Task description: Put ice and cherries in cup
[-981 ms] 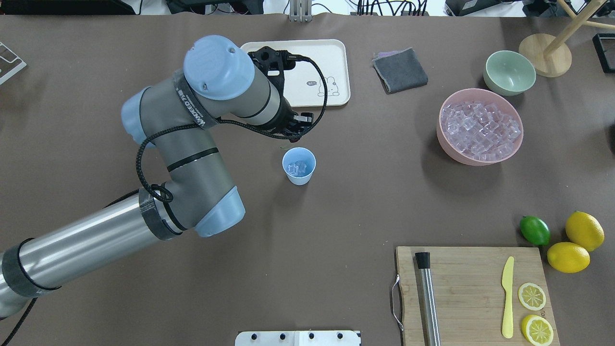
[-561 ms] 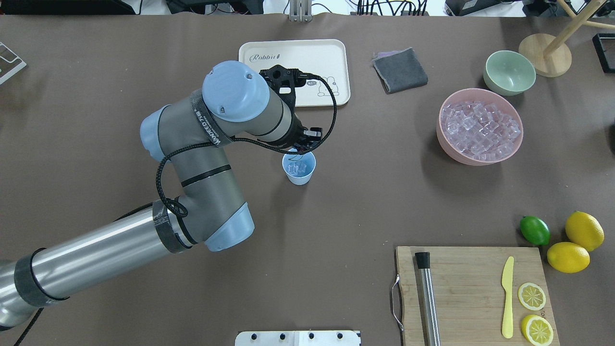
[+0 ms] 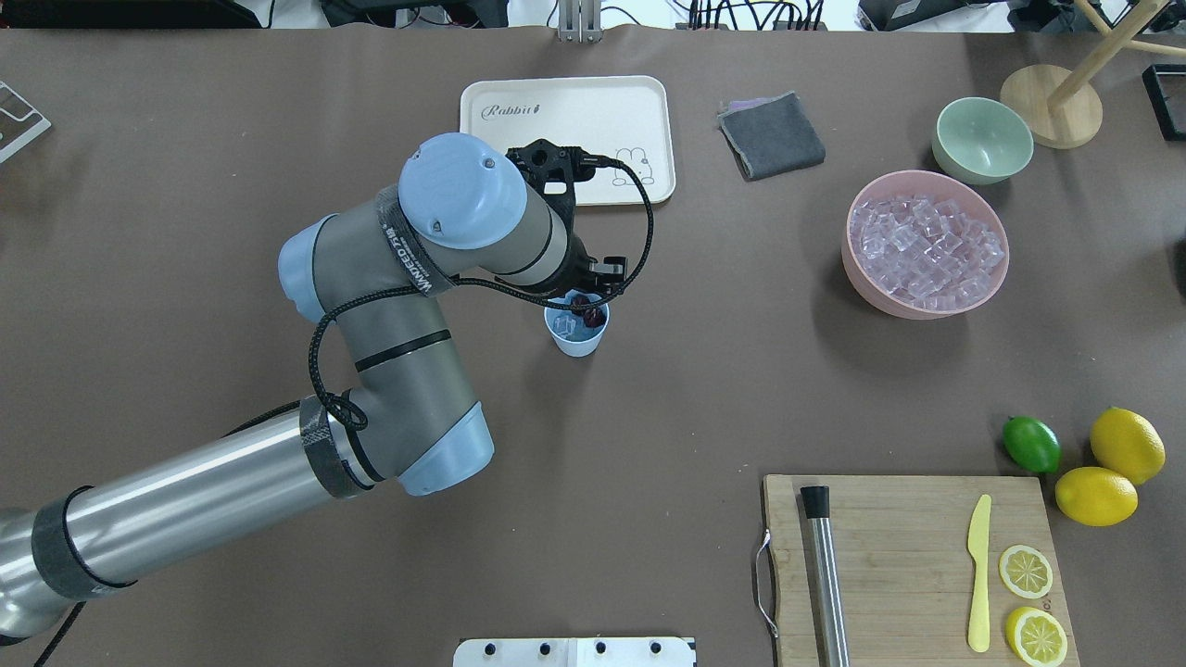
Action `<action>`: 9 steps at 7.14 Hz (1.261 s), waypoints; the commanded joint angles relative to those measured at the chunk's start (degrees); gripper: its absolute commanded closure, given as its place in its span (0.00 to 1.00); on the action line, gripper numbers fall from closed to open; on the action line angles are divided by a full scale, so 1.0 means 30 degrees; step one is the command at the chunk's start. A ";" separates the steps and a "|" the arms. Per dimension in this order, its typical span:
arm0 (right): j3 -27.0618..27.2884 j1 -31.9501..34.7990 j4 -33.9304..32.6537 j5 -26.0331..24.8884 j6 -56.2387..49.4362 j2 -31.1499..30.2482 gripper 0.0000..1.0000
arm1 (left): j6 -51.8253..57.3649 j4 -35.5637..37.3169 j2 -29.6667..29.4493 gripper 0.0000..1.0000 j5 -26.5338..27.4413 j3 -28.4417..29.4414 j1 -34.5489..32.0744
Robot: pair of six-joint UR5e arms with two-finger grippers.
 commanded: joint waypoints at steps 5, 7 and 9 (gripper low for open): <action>-0.0012 0.0033 -0.0005 0.0291 -0.0020 -0.0216 0.02 | 0.1611 0.0185 0.4551 0.03 -0.4103 -0.2141 -0.6524; -0.0012 0.0033 -0.0064 0.0321 0.0010 -0.0216 0.02 | 0.9599 0.0273 0.7862 0.03 -0.5629 -0.1709 -1.1027; -0.0011 0.0033 -0.0064 0.0700 0.0009 -0.0245 0.02 | 1.7748 -0.0250 0.9772 0.03 -0.7775 0.1417 -1.6162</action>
